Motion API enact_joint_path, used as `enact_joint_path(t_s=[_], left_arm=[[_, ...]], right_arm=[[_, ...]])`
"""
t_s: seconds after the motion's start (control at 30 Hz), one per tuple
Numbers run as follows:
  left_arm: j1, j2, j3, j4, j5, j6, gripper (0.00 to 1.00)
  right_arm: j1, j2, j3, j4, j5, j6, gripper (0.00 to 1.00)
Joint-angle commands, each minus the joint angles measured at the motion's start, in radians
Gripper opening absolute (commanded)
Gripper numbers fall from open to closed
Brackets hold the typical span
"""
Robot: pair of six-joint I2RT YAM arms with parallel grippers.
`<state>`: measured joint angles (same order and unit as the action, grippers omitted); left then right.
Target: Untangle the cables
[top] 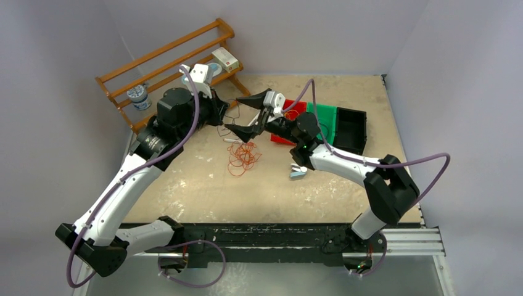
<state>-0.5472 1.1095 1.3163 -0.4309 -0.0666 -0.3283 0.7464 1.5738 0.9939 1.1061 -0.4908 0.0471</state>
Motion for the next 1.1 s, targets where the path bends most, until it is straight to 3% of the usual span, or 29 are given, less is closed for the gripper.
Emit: enact_joint_path(t_s=[0.0,0.1,0.3,0.33,0.5,0.73,1.07], left_arm=[[0.004,-0.005,0.049,0.053,0.056,0.021,0.0],[0.004,-0.008,0.06,0.053,0.076,0.023,0.0],[0.004,-0.006,0.149,0.054,0.101,0.018,0.0],[0.004,-0.001,0.172,0.05,0.099,0.015,0.0],[0.004,0.029,0.277,0.037,0.069,0.004,0.0],[0.004,0.076,0.421,0.037,0.015,0.006,0.0],[0.004,0.129,0.566,0.064,-0.098,0.017,0.0]], right_arm=[[0.004,0.046,0.091,0.096,0.039,0.087,0.9],[0.004,0.098,0.141,0.067,0.042,0.086,0.78],[0.005,0.219,0.212,0.032,-0.043,0.098,0.33],[0.006,0.232,0.211,0.028,-0.052,0.099,0.3],[0.017,0.268,0.156,0.027,-0.035,0.086,0.27],[0.027,0.306,0.062,0.033,-0.024,0.082,0.12],[0.042,0.344,-0.083,0.089,0.007,0.1,0.11]])
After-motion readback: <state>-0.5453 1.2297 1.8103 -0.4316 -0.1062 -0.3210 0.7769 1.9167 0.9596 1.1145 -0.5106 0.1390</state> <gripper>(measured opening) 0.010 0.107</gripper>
